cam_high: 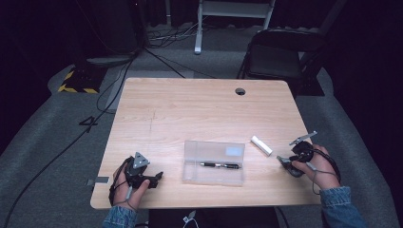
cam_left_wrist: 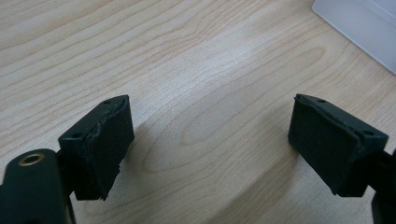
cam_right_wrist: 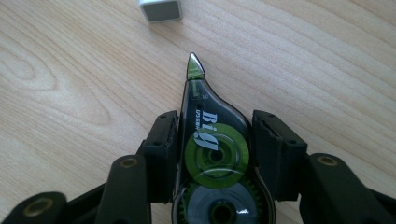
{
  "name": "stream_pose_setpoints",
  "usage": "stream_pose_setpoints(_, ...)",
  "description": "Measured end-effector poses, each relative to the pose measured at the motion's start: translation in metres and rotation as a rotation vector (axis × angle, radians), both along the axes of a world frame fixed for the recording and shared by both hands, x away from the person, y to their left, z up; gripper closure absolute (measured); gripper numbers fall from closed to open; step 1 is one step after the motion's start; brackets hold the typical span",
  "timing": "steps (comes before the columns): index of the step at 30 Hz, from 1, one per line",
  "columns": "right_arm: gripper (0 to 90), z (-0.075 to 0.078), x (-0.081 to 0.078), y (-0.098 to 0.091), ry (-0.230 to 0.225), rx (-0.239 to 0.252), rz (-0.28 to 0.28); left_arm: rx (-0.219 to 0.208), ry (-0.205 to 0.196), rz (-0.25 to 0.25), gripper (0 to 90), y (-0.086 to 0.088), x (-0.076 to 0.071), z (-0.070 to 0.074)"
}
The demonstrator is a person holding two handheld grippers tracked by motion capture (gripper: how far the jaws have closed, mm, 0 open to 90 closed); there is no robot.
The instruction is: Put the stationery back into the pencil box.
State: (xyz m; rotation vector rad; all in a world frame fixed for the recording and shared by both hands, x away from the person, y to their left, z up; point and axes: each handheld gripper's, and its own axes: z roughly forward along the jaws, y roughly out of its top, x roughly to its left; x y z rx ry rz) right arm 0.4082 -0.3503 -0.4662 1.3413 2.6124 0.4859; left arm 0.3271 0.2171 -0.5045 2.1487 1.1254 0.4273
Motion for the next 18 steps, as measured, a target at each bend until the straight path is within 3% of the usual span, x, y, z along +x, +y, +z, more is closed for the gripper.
stream_pose_setpoints(18,52.7,0.010,-0.002,0.002,-0.015,0.062,-0.036,-0.001,0.000,0.000,14.6,0.000,0.000,0.000)
